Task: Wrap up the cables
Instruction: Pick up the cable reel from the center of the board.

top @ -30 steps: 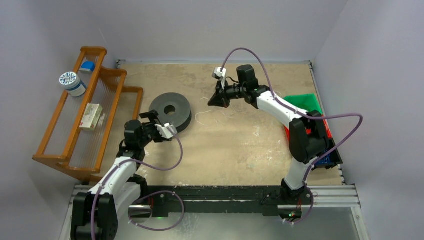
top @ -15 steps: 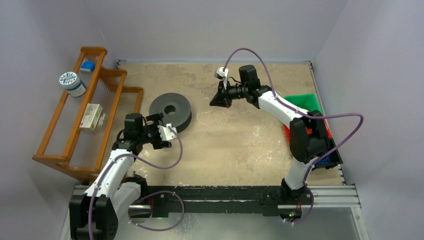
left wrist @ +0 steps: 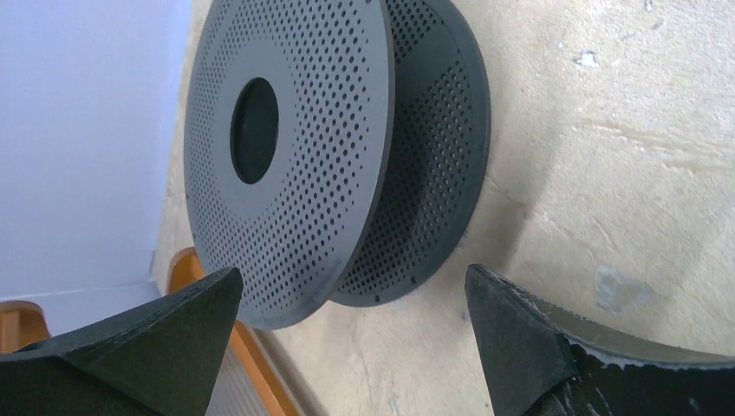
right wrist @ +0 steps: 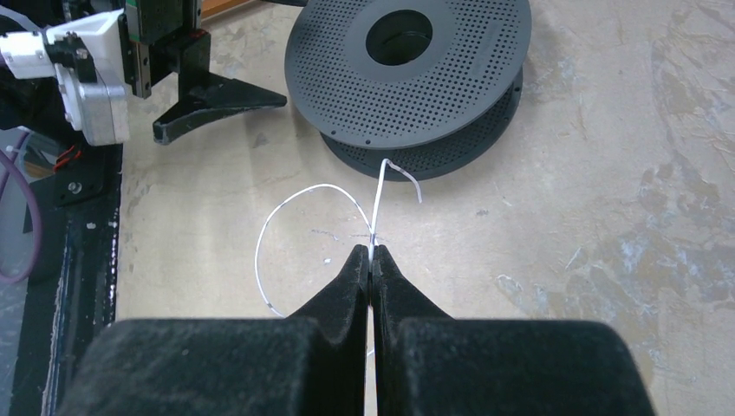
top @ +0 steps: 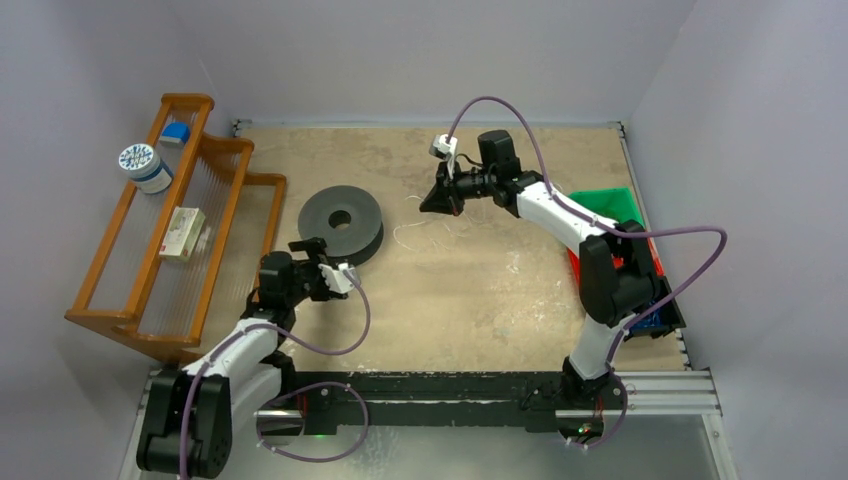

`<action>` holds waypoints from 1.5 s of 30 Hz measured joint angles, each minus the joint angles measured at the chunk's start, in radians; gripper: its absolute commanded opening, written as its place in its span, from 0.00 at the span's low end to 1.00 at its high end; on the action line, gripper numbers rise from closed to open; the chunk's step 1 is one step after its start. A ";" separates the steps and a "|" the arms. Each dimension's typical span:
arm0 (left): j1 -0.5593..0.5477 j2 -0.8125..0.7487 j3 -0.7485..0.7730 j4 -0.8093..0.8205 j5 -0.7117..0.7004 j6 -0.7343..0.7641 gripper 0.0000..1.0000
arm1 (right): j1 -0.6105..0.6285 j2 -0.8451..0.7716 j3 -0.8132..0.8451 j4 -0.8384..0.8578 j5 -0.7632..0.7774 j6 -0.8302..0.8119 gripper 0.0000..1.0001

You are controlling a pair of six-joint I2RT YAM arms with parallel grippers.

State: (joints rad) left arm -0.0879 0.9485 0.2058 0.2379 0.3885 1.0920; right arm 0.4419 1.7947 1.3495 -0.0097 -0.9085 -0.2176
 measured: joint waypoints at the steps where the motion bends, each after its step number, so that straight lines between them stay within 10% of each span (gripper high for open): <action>1: -0.011 0.011 -0.016 0.048 -0.013 0.000 0.99 | -0.001 0.000 0.000 0.000 0.000 0.000 0.00; 17: -0.092 0.221 -0.028 0.332 -0.106 -0.004 0.61 | -0.004 0.069 -0.010 0.020 -0.004 0.001 0.00; 26: -0.097 0.282 0.004 0.424 -0.115 -0.047 0.20 | -0.004 0.069 -0.014 0.023 -0.009 0.001 0.00; 45: -0.099 0.170 0.043 0.478 -0.116 -0.305 0.00 | -0.004 0.069 -0.095 0.221 -0.153 0.209 0.00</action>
State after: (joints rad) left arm -0.1871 1.1187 0.2493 0.7162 0.2726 0.7868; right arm 0.4381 1.8637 1.2549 0.2115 -1.0611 -0.0086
